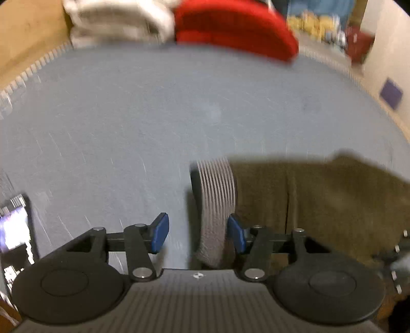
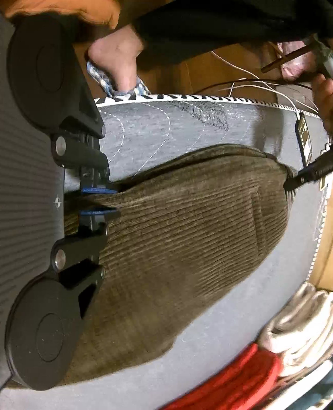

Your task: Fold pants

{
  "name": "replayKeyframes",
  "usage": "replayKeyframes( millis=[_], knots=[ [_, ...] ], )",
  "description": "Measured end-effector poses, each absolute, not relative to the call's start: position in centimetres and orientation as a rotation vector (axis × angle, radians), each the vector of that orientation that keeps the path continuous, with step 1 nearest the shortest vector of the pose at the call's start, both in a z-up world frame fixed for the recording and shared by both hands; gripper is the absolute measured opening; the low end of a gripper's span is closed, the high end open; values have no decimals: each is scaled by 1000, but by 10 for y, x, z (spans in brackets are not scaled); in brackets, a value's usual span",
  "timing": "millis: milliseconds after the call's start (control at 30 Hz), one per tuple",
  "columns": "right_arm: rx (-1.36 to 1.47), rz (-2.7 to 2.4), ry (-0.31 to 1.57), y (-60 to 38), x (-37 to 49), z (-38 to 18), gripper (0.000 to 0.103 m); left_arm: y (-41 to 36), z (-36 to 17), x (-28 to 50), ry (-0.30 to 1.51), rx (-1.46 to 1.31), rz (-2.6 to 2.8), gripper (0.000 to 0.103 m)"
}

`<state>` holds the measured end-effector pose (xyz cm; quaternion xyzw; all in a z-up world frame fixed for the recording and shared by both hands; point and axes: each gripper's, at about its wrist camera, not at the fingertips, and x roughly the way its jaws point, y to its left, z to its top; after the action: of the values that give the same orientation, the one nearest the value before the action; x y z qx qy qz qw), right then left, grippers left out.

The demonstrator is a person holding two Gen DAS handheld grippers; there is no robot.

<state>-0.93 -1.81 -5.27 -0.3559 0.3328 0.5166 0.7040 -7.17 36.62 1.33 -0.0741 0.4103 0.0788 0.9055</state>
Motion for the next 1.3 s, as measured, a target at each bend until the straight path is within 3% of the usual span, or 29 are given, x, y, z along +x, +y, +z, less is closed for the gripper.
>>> replayKeyframes(
  millis=[100,200,267,300,367,400,433,567,700,867,1100,1300],
  knots=[
    [-576,1131,750,-29,8,-28,40,361,35,-80,734,-141,182,57],
    [-412,1035,785,-36,28,-26,47,345,39,-77,704,-169,95,57],
    [-397,978,839,-36,35,-39,47,334,31,-68,728,-178,35,54],
    [-430,959,868,-33,36,-49,47,330,23,-61,761,-150,24,48],
    [-525,923,918,-30,35,-66,48,329,-9,-45,938,-52,96,39],
    [-535,921,907,-31,34,-68,48,331,-24,-43,1007,-16,148,48],
    [-535,921,906,-31,33,-66,48,329,-27,-44,1006,0,170,51],
    [-489,908,889,-37,33,-53,50,296,7,-52,860,130,215,50],
    [-466,883,861,-43,36,-51,53,280,27,-44,744,92,134,50],
    [-504,853,901,-50,39,-61,63,288,-26,-11,992,107,169,50],
    [-412,792,837,-82,43,-37,63,245,14,-13,811,136,113,51],
    [-347,693,815,-102,49,-32,64,193,12,11,779,140,21,51]
  ],
)
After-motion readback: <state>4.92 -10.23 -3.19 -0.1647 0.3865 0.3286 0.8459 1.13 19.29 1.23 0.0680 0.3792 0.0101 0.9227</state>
